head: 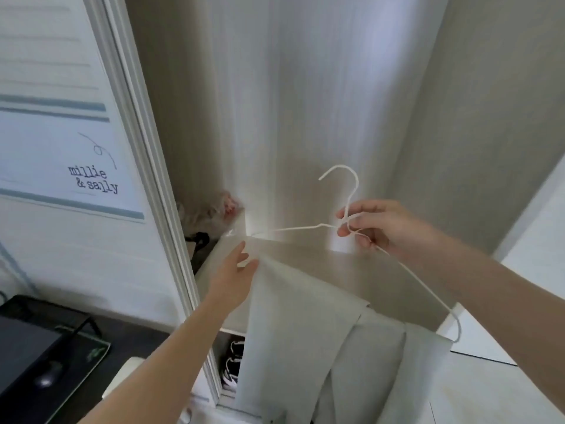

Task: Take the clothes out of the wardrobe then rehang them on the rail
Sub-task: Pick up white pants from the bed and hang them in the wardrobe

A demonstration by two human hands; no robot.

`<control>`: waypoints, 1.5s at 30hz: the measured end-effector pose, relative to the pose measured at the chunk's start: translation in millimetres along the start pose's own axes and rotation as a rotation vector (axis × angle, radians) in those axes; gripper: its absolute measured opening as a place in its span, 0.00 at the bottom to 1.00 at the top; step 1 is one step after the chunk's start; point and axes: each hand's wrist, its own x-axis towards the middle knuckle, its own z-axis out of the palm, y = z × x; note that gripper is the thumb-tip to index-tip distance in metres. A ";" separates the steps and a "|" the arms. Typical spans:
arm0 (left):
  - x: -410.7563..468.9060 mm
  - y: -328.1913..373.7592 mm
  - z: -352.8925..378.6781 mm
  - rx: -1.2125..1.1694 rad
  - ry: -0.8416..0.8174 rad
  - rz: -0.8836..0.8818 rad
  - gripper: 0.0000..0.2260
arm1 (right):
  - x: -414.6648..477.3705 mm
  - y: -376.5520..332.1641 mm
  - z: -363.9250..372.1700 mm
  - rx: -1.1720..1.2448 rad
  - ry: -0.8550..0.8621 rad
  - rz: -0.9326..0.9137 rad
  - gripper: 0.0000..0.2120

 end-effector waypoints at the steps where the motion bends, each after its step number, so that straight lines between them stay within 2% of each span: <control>1: 8.2 10.9 -2.4 -0.003 -0.035 0.017 0.25 | 5.1 -13.5 -0.8 0.080 -0.012 0.015 0.10; 4: 25.6 51.0 -15.1 0.085 -0.100 0.133 0.23 | 16.6 -58.3 -3.0 0.274 -0.107 0.040 0.17; 9: 32.5 137.9 -47.6 0.056 -0.211 0.314 0.18 | 42.9 -124.5 -2.1 0.324 -0.173 -0.025 0.23; 12: 28.9 190.2 -68.6 0.027 -0.202 0.387 0.17 | 64.2 -157.2 1.9 0.338 -0.169 -0.102 0.24; 16: 33.0 244.3 -93.9 0.006 -0.183 0.366 0.15 | 96.6 -198.1 8.5 0.329 -0.145 -0.196 0.24; 23: 60.4 320.8 -126.9 -0.030 -0.239 0.353 0.20 | 167.2 -264.3 11.6 0.370 -0.175 -0.315 0.24; 28: 92.8 367.3 -137.8 0.098 0.052 0.527 0.10 | 220.4 -318.9 9.5 0.343 -0.261 -0.405 0.24; 34: 142.5 420.2 -153.7 0.391 0.436 0.693 0.12 | 281.4 -381.0 9.5 0.285 -0.303 -0.478 0.26; 39: 175.0 467.6 -167.7 0.564 0.687 0.721 0.12 | 330.8 -429.4 10.5 0.239 -0.341 -0.516 0.25; 45: 195.1 525.2 -189.1 0.682 0.873 0.735 0.11 | 375.1 -486.4 13.5 0.285 -0.437 -0.596 0.27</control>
